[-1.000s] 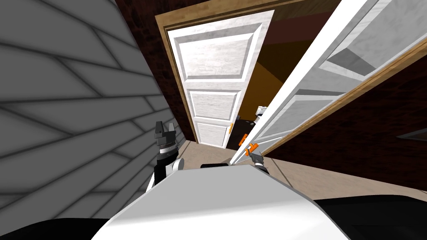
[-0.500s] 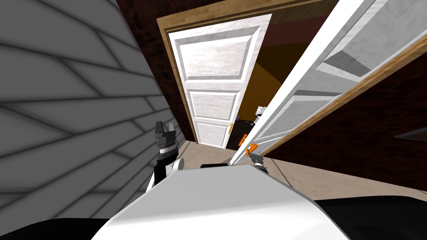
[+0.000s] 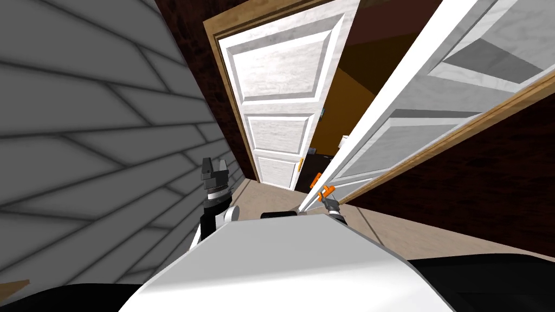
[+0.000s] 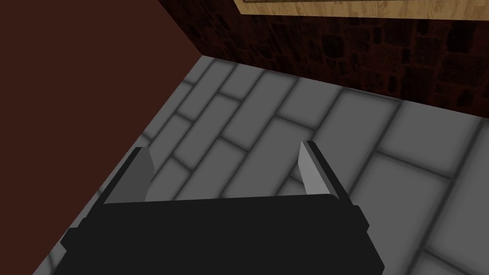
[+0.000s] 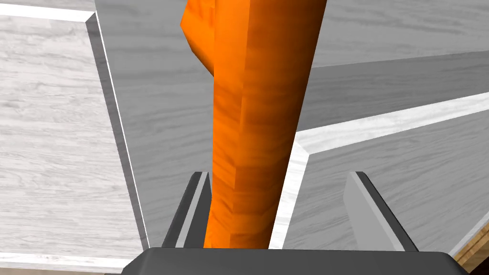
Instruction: Pull the door open
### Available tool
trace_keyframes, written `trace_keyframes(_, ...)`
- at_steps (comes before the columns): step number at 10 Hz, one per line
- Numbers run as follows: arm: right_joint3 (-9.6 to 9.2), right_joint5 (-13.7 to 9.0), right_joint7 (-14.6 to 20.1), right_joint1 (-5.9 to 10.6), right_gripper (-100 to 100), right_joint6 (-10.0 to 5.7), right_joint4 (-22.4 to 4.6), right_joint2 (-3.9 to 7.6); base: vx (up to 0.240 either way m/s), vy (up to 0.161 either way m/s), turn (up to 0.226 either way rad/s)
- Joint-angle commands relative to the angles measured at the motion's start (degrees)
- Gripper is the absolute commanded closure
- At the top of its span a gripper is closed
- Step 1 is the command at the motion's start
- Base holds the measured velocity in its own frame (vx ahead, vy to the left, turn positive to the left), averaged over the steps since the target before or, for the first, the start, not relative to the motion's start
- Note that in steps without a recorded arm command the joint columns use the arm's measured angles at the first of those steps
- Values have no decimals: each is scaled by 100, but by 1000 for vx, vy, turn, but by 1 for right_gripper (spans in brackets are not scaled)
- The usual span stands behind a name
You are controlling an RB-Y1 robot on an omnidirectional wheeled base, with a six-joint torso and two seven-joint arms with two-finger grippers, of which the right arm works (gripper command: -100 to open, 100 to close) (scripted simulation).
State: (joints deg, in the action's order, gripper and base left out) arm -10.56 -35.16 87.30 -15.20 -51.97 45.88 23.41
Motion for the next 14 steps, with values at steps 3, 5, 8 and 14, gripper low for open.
trace_keyframes(3,-259,155,311,-94,100,-254,-13,245,-170,-129,209)
trace_keyframes(5,-500,298,550,-128,100,-482,41,390,-212,-104,274)
trace_keyframes(8,-744,442,791,-161,100,-712,96,538,-170,-107,187)
trace_keyframes(14,-1243,738,1284,-230,100,-1184,208,839,-173,-79,186)
